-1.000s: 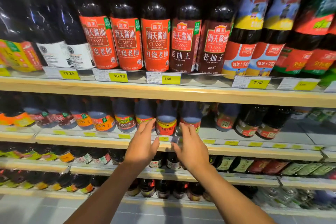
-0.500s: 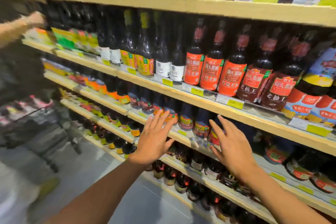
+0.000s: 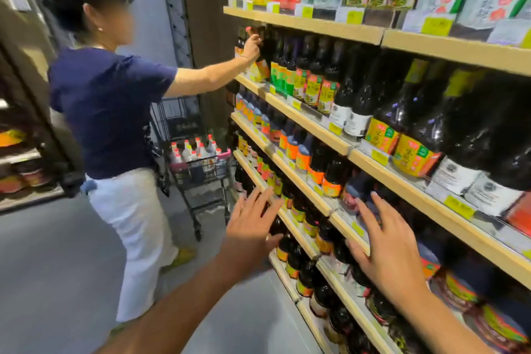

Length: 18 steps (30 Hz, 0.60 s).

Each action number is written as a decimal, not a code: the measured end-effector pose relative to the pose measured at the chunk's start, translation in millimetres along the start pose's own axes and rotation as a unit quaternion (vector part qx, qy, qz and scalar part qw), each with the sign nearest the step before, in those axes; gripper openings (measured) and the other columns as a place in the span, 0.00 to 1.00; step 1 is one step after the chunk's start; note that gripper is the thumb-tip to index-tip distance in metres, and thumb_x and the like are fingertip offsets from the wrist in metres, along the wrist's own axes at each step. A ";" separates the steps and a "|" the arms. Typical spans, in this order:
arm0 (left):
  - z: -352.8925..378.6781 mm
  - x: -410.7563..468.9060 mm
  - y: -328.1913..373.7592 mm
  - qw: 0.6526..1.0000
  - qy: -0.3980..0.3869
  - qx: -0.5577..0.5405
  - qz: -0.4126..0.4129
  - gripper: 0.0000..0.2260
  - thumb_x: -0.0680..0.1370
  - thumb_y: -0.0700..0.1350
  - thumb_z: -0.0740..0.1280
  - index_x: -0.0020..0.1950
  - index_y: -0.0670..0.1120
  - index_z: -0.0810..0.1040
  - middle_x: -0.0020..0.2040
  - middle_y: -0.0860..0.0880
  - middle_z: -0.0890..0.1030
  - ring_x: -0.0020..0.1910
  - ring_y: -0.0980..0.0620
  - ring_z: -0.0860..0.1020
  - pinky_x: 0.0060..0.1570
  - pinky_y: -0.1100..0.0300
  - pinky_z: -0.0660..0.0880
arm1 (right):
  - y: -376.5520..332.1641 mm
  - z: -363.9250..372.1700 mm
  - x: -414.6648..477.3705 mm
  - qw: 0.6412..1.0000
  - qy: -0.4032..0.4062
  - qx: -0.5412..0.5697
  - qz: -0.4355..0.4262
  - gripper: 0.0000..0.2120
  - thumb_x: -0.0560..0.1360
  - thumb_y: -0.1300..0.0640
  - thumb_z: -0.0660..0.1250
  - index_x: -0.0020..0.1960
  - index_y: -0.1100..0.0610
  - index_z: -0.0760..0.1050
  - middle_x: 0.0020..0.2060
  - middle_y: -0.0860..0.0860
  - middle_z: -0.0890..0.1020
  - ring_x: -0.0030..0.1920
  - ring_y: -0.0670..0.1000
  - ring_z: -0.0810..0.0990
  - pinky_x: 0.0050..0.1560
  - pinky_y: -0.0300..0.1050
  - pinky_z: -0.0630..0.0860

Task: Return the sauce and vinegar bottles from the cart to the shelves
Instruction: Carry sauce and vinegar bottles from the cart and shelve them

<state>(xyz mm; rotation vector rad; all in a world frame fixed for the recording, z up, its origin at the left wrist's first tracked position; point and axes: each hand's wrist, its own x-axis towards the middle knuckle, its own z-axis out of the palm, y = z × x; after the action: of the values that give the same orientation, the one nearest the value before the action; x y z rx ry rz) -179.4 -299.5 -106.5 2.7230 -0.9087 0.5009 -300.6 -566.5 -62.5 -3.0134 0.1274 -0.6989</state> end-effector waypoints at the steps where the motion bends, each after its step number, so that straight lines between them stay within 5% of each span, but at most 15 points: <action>1: -1.9 1.4 -16.7 1.000 0.003 0.008 -0.008 0.37 0.72 0.60 0.74 0.77 0.54 0.64 0.80 0.47 0.64 0.80 0.45 0.59 0.76 0.40 0.61 | -12.0 9.5 17.4 1.000 0.002 0.010 -0.004 0.42 0.70 0.45 0.76 0.79 0.54 0.63 0.78 0.58 0.62 0.74 0.63 0.66 0.68 0.63 0.70; 8: 7.4 27.6 -117.3 0.997 -0.028 0.004 -0.067 0.34 0.76 0.63 0.67 0.79 0.59 0.58 0.82 0.50 0.56 0.82 0.48 0.50 0.78 0.42 0.56 | -79.8 72.8 107.3 0.999 -0.004 0.046 -0.007 0.43 0.72 0.42 0.74 0.80 0.51 0.58 0.79 0.55 0.59 0.77 0.60 0.62 0.71 0.61 0.68; 14: 29.2 52.2 -144.1 0.996 -0.031 -0.031 -0.075 0.32 0.80 0.64 0.60 0.81 0.58 0.53 0.83 0.53 0.48 0.82 0.50 0.43 0.80 0.46 0.48 | -100.9 117.8 152.6 0.997 -0.016 0.072 -0.001 0.42 0.72 0.43 0.74 0.80 0.49 0.59 0.79 0.55 0.60 0.77 0.60 0.61 0.75 0.62 0.64; 18: 52.1 82.6 -155.9 0.995 -0.033 -0.037 -0.087 0.32 0.80 0.65 0.59 0.81 0.59 0.52 0.83 0.54 0.46 0.82 0.52 0.42 0.80 0.45 0.51 | -98.9 146.6 187.0 0.997 -0.031 0.076 -0.014 0.41 0.73 0.41 0.72 0.80 0.47 0.58 0.80 0.52 0.58 0.79 0.58 0.60 0.75 0.59 0.62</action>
<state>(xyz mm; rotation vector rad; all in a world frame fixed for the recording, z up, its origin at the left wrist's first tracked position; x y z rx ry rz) -8.9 -238.4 -138.7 2.7320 -0.6803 0.3387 -61.6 -481.2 -106.0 -2.8927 0.0295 -0.5870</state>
